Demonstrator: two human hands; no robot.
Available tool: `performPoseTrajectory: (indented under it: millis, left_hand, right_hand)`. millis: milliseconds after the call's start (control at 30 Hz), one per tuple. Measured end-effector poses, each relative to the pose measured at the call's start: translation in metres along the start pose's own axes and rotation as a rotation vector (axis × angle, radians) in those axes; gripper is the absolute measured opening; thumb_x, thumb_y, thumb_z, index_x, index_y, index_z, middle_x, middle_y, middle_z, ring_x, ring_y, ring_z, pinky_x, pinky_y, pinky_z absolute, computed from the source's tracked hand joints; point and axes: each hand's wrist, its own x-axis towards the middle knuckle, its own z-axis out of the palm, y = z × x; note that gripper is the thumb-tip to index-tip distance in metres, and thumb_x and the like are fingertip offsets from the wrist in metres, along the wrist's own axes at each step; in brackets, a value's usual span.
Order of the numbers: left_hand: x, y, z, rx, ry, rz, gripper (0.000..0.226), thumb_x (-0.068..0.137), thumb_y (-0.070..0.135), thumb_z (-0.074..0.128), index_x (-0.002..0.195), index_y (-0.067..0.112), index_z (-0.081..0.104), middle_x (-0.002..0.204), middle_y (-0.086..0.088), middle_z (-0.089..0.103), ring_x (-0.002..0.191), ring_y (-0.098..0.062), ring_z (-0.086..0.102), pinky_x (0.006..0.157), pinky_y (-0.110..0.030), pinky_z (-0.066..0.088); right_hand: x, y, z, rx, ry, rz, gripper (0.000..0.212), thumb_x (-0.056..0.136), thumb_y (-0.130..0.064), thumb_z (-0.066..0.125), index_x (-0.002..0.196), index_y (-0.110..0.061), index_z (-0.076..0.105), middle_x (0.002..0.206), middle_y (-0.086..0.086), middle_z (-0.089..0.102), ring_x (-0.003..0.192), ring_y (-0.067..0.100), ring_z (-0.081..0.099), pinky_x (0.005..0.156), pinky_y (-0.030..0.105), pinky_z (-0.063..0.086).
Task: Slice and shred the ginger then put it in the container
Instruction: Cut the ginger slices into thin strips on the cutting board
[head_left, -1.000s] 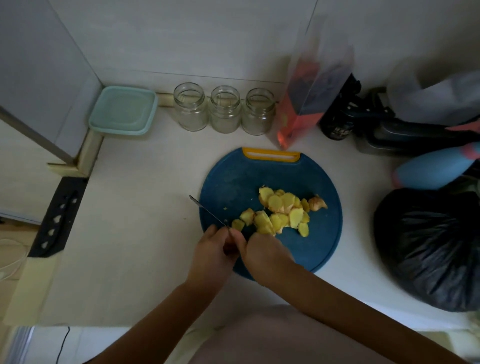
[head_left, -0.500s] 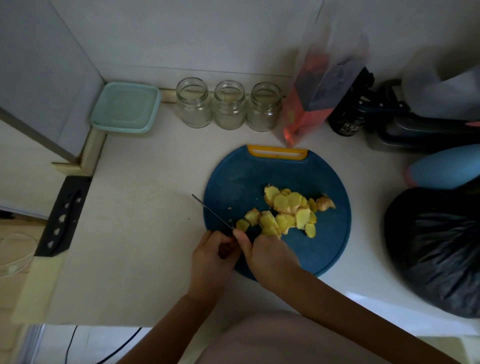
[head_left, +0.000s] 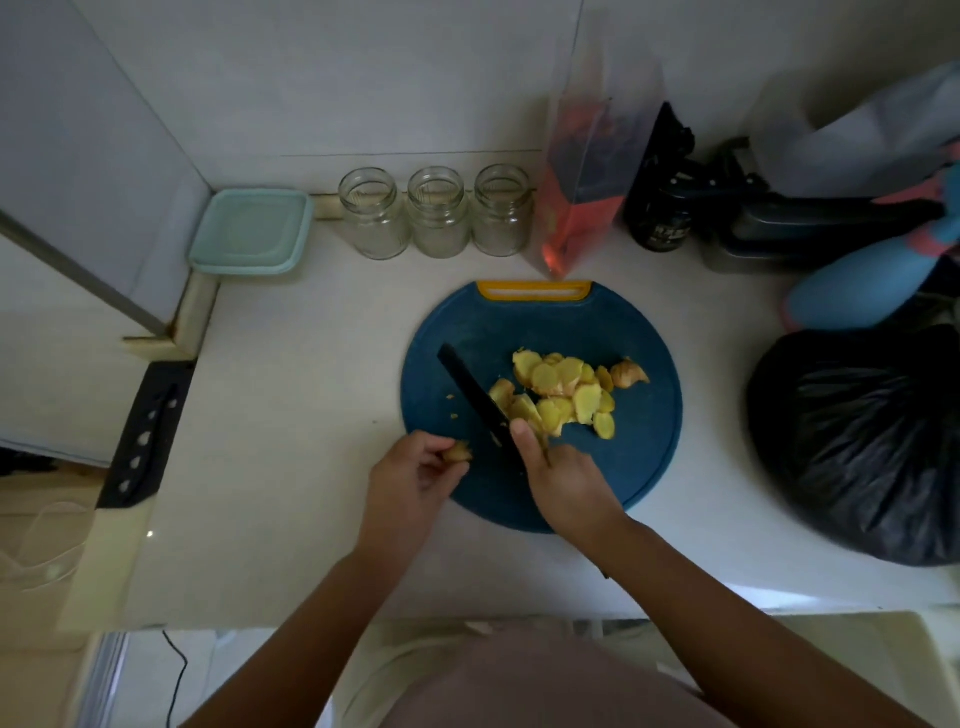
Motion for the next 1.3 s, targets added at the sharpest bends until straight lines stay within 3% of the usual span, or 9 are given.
performPoseTrajectory:
  millis: [133, 200, 267, 400, 567, 700, 1067, 1200, 1300]
  left_hand:
    - [0.002, -0.001, -0.001, 0.001, 0.022, 0.011, 0.022, 0.075, 0.007, 0.078, 0.086, 0.020, 0.063, 0.083, 0.006, 0.069, 0.077, -0.004, 0.064, 0.070, -0.009, 0.049]
    - [0.003, -0.002, -0.001, -0.008, 0.021, 0.008, 0.019, 0.077, 0.009, 0.077, 0.083, 0.019, 0.062, 0.081, 0.007, 0.068, 0.074, -0.004, 0.064, 0.069, -0.012, 0.051]
    - [0.002, -0.004, -0.001, 0.005, 0.014, 0.048, 0.015, 0.079, 0.010, 0.076, 0.085, 0.016, 0.063, 0.082, 0.006, 0.068, 0.075, -0.005, 0.064, 0.068, -0.015, 0.051]
    - [0.000, -0.007, 0.000, 0.017, 0.016, 0.072, 0.012, 0.082, 0.010, 0.072, 0.090, 0.015, 0.065, 0.085, 0.001, 0.068, 0.076, -0.005, 0.064, 0.069, -0.017, 0.052]
    - [-0.002, -0.006, 0.000, 0.013, 0.030, 0.109, 0.024, 0.082, 0.006, 0.070, 0.086, 0.029, 0.063, 0.085, -0.001, 0.065, 0.076, -0.005, 0.063, 0.069, -0.012, 0.049]
    - [-0.001, -0.010, 0.002, 0.077, 0.016, 0.132, 0.014, 0.082, 0.005, 0.070, 0.091, 0.015, 0.065, 0.086, -0.003, 0.062, 0.078, -0.006, 0.062, 0.067, -0.008, 0.047]
    - [0.002, -0.013, 0.002, 0.114, 0.031, 0.187, 0.011, 0.081, 0.007, 0.073, 0.082, 0.010, 0.063, 0.082, -0.001, 0.058, 0.071, -0.007, 0.059, 0.063, -0.019, 0.050]
    - [0.003, -0.008, 0.000, 0.068, 0.013, 0.179, 0.016, 0.079, 0.004, 0.074, 0.086, 0.013, 0.063, 0.085, 0.002, 0.064, 0.076, -0.005, 0.061, 0.066, -0.015, 0.050]
    - [0.006, -0.009, -0.006, 0.124, -0.034, 0.208, 0.026, 0.078, 0.000, 0.073, 0.098, 0.016, 0.068, 0.093, 0.005, 0.067, 0.087, 0.001, 0.060, 0.074, -0.006, 0.045]
  right_hand:
    - [-0.012, 0.001, 0.006, -0.156, 0.026, -0.102, 0.062, 0.097, -0.059, 0.025, 0.086, -0.010, 0.062, 0.059, 0.003, 0.039, 0.063, 0.022, 0.047, 0.065, 0.037, 0.042]
    - [-0.015, 0.000, 0.011, -0.143, 0.032, -0.108, 0.069, 0.085, -0.068, 0.022, 0.062, -0.010, 0.051, 0.055, 0.004, 0.041, 0.056, 0.020, 0.045, 0.061, 0.036, 0.043]
    - [-0.018, -0.002, 0.015, -0.159, 0.056, -0.118, 0.069, 0.080, -0.072, 0.020, 0.054, -0.011, 0.040, 0.053, 0.004, 0.042, 0.054, 0.021, 0.045, 0.059, 0.035, 0.042]
    - [-0.025, -0.003, 0.018, -0.236, 0.051, -0.141, 0.069, 0.089, -0.069, 0.023, 0.054, -0.011, 0.039, 0.055, 0.004, 0.043, 0.058, 0.022, 0.047, 0.059, 0.033, 0.042]
    - [-0.029, -0.002, 0.021, -0.294, 0.055, -0.144, 0.068, 0.093, -0.067, 0.023, 0.056, -0.012, 0.039, 0.056, 0.003, 0.044, 0.060, 0.022, 0.048, 0.058, 0.031, 0.038]
    - [-0.032, 0.000, 0.021, -0.332, 0.066, -0.147, 0.067, 0.093, -0.067, 0.022, 0.058, -0.013, 0.040, 0.059, 0.002, 0.045, 0.065, 0.023, 0.051, 0.061, 0.032, 0.040]
    - [-0.027, 0.002, 0.024, -0.208, 0.032, -0.065, 0.067, 0.092, -0.067, 0.024, 0.058, -0.012, 0.042, 0.059, 0.002, 0.046, 0.064, 0.021, 0.052, 0.062, 0.033, 0.044]
    - [-0.024, 0.006, 0.021, -0.101, -0.007, -0.052, 0.065, 0.090, -0.068, 0.026, 0.058, -0.013, 0.042, 0.055, 0.002, 0.042, 0.053, 0.016, 0.043, 0.065, 0.037, 0.045]
    - [-0.025, 0.006, 0.014, -0.046, 0.001, -0.044, 0.061, 0.093, -0.065, 0.025, 0.059, -0.016, 0.041, 0.056, 0.001, 0.043, 0.052, 0.012, 0.040, 0.062, 0.030, 0.038]
